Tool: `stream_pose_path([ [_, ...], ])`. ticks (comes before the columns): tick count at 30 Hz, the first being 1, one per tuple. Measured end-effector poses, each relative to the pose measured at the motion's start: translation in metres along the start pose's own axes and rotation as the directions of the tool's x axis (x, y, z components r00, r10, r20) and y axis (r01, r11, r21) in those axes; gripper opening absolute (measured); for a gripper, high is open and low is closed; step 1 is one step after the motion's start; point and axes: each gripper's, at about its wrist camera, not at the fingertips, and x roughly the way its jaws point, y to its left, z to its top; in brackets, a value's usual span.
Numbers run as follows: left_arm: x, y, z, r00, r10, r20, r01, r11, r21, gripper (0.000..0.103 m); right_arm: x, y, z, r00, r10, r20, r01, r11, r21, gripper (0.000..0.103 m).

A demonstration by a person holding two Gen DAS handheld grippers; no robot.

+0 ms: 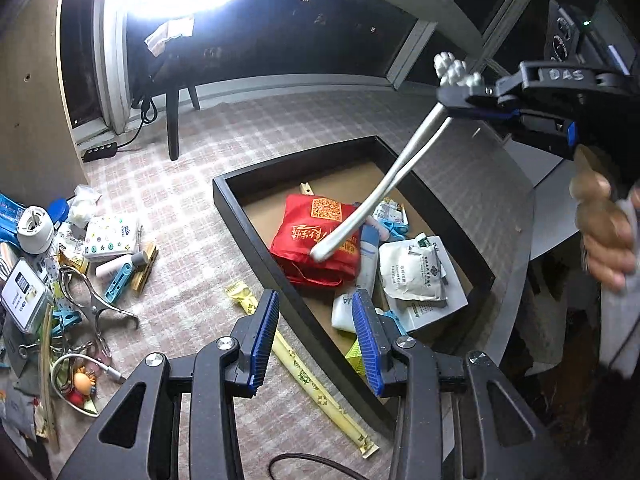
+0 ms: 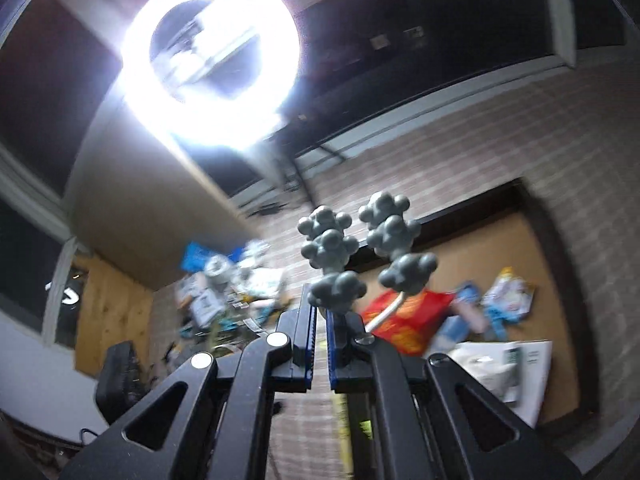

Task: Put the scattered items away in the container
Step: 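Carry the massager stick to the tray and open the right gripper, then move both grippers back over the pile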

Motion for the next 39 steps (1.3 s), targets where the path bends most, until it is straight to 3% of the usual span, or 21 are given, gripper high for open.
stream_pose_path([
  [4, 0.003, 0.004, -0.002, 1.000, 0.007, -0.010, -0.008, 1.000, -0.016, 0.037, 0.005, -0.027, 0.008, 0.995, -0.093, -0.040, 0.094, 0.995, 0.032, 0.025],
  [8, 0.002, 0.009, -0.004, 1.000, 0.022, -0.011, -0.022, 0.999, -0.030, 0.037, 0.014, -0.040, 0.008, 0.986, -0.157, -0.057, 0.159, 0.987, 0.032, 0.027],
  [16, 0.000, 0.035, -0.019, 0.997, 0.072, -0.024, -0.074, 0.993, -0.088, 0.037, 0.034, -0.027, 0.000, 0.987, -0.140, -0.080, 0.139, 0.990, -0.023, 0.027],
  [22, -0.006, 0.079, -0.044, 0.988, 0.145, -0.054, -0.152, 0.974, -0.170, 0.037, 0.070, -0.001, -0.010, 0.981, -0.134, -0.140, 0.123, 0.988, -0.089, 0.032],
  [28, -0.022, 0.135, -0.074, 0.974, 0.211, -0.083, -0.226, 0.928, -0.296, 0.037, 0.105, 0.054, -0.033, 0.965, -0.157, -0.212, 0.111, 0.971, -0.214, 0.033],
  [32, -0.038, 0.167, -0.093, 0.966, 0.241, -0.092, -0.257, 0.894, -0.367, 0.037, 0.114, 0.109, -0.056, 0.957, -0.147, -0.249, 0.061, 0.945, -0.322, 0.040],
  [39, -0.064, 0.208, -0.123, 0.954, 0.285, -0.097, -0.297, 0.831, -0.471, 0.037, 0.106, 0.208, -0.104, 0.959, -0.141, -0.246, -0.017, 0.838, -0.545, 0.051],
])
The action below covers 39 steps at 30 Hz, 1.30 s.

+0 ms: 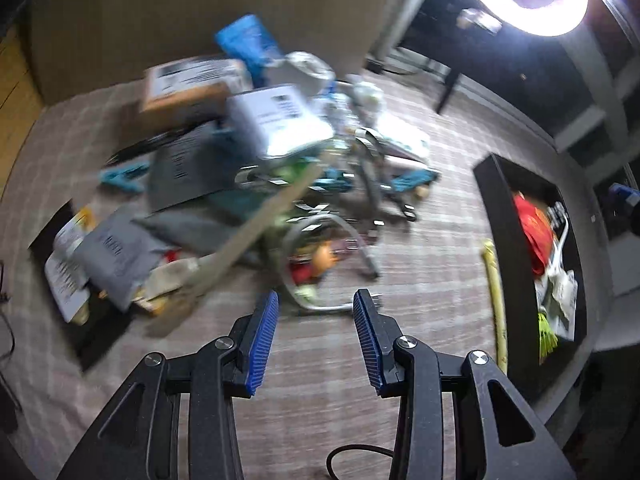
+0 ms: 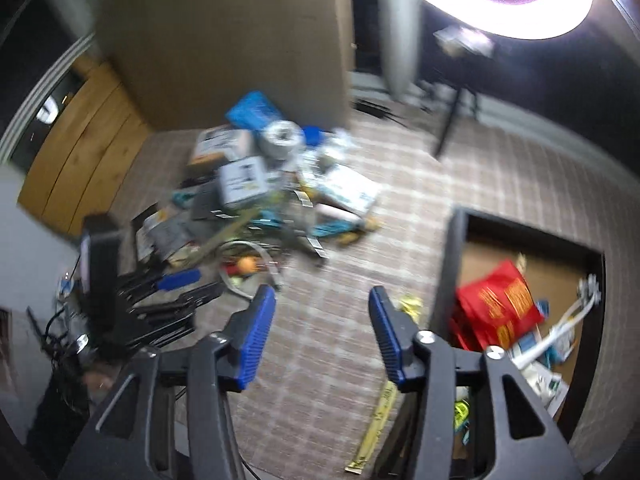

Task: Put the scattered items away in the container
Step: 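Move both grippers back over the pile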

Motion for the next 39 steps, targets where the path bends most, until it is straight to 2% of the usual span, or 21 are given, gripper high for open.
stream_pose_path([
  [3, -0.006, 0.020, -0.002, 1.000, 0.010, 0.006, -0.009, 0.999, -0.045, 0.037, -0.004, 0.028, 0.005, 0.999, 0.044, -0.010, -0.045, 0.999, -0.025, 0.051],
  [6, -0.009, 0.037, -0.004, 0.999, 0.036, 0.005, -0.035, 0.997, -0.067, 0.041, -0.007, 0.055, 0.009, 0.991, 0.108, -0.075, -0.110, 0.994, -0.022, 0.051],
  [9, -0.008, 0.053, -0.007, 0.998, 0.057, -0.011, -0.057, 0.994, -0.097, 0.041, -0.022, 0.098, 0.011, 0.990, 0.108, -0.089, -0.117, 0.987, -0.106, 0.051],
  [16, 0.001, 0.073, -0.014, 0.995, 0.085, -0.059, -0.092, 0.988, -0.127, 0.041, -0.077, 0.191, -0.001, 0.987, 0.148, -0.068, -0.162, 0.933, -0.320, 0.054],
  [20, 0.007, 0.078, -0.018, 0.991, 0.099, -0.087, -0.109, 0.986, -0.126, 0.041, -0.096, 0.230, -0.011, 0.975, 0.189, -0.114, -0.219, 0.897, -0.383, 0.055],
  [29, 0.016, 0.094, -0.020, 0.984, 0.123, -0.127, -0.141, 0.980, -0.144, 0.041, -0.128, 0.280, -0.008, 0.974, 0.222, -0.046, -0.216, 0.848, -0.484, 0.056],
  [35, 0.018, 0.102, -0.020, 0.983, 0.125, -0.132, -0.146, 0.976, -0.160, 0.041, -0.132, 0.295, -0.001, 0.971, 0.240, -0.022, -0.218, 0.833, -0.508, 0.056],
  [39, 0.018, 0.102, -0.019, 0.984, 0.128, -0.126, -0.147, 0.976, -0.161, 0.041, -0.123, 0.289, 0.003, 0.975, 0.222, 0.014, -0.185, 0.844, -0.504, 0.056],
])
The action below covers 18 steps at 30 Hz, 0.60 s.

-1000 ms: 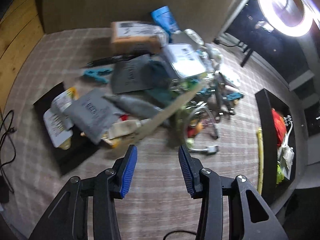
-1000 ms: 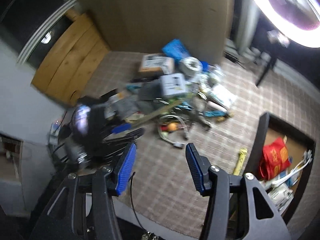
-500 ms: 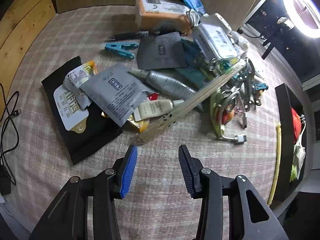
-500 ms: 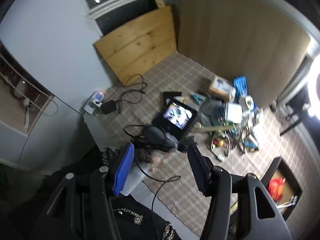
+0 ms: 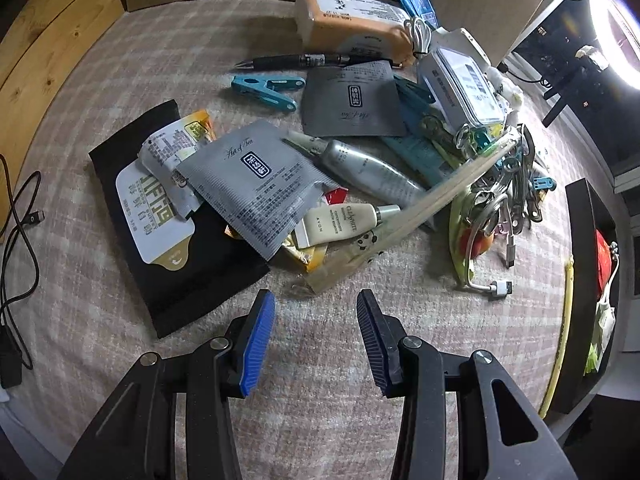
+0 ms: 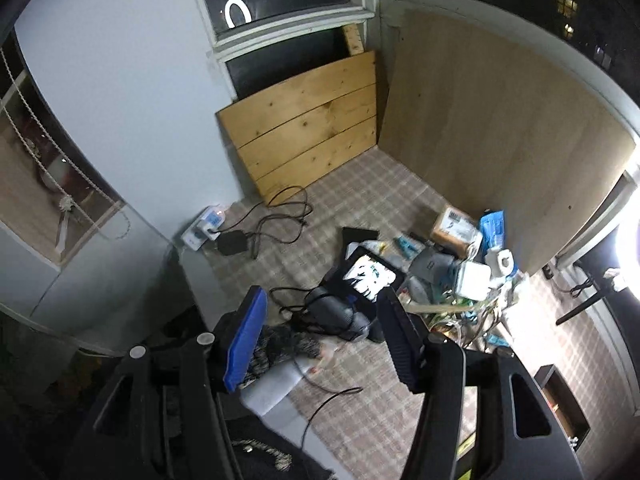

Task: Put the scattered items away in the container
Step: 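Move both grippers back over the pile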

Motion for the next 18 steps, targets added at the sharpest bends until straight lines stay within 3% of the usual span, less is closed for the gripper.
stream_pose_path([
  [4, -0.002, -0.003, 0.002, 1.000, 0.008, 0.024, -0.008, 1.000, 0.011, 0.041, 0.031, -0.030, -0.006, 0.998, 0.021, -0.060, -0.017, 0.998, 0.067, 0.057],
  [8, -0.003, -0.005, 0.007, 0.999, -0.002, 0.037, 0.002, 1.000, 0.003, 0.041, 0.071, -0.077, -0.026, 0.997, -0.013, -0.070, 0.022, 0.993, 0.120, 0.057],
  [14, -0.009, -0.016, 0.023, 0.997, -0.017, 0.082, 0.019, 1.000, -0.017, 0.041, 0.119, -0.176, -0.078, 0.982, -0.168, -0.085, 0.184, 0.952, 0.246, 0.057],
  [18, -0.015, -0.034, 0.044, 0.993, -0.025, 0.118, 0.029, 0.999, -0.027, 0.050, 0.138, -0.240, -0.118, 0.962, -0.247, -0.113, 0.270, 0.909, 0.317, 0.057],
])
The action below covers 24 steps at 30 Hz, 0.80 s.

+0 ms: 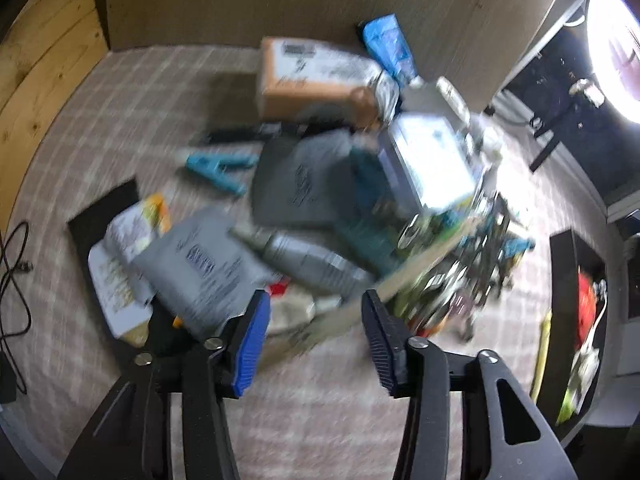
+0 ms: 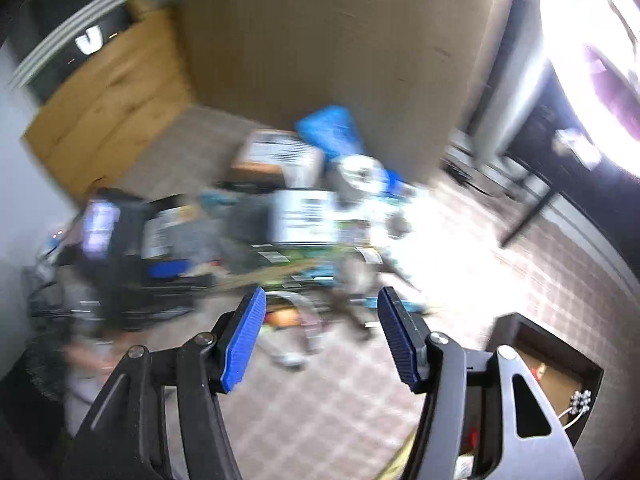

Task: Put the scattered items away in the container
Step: 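Move both grippers back over the pile, then grasp the clear phone-case box with the left gripper while the right grasps the Vinda tissue pack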

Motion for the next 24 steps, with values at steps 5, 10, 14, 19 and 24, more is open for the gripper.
stream_pose_path([
  [5, 0.008, -0.030, 0.044, 1.000, -0.017, 0.016, 0.017, 1.000, 0.017, 0.057, 0.039, -0.071, 0.010, 0.997, -0.068, -0.044, 0.068, 0.998, 0.009, 0.057],
  [10, 0.021, -0.069, 0.070, 1.000, 0.023, -0.001, -0.023, 0.999, 0.031, 0.064, 0.070, -0.096, 0.024, 0.996, -0.054, -0.076, 0.054, 0.998, 0.008, 0.058],
  [14, 0.041, -0.078, 0.086, 0.997, 0.057, -0.056, -0.058, 0.998, -0.019, 0.069, 0.094, -0.095, 0.030, 0.992, -0.038, -0.120, 0.033, 0.999, -0.041, 0.059],
  [19, 0.054, -0.083, 0.094, 0.991, 0.105, -0.084, -0.111, 0.992, -0.063, 0.073, 0.112, -0.095, 0.035, 0.991, -0.023, -0.133, 0.010, 0.995, -0.096, 0.072],
  [24, 0.060, -0.093, 0.097, 0.986, 0.144, -0.084, -0.149, 0.987, -0.056, 0.075, 0.127, -0.098, 0.041, 0.989, -0.008, -0.148, -0.009, 0.993, -0.114, 0.072],
])
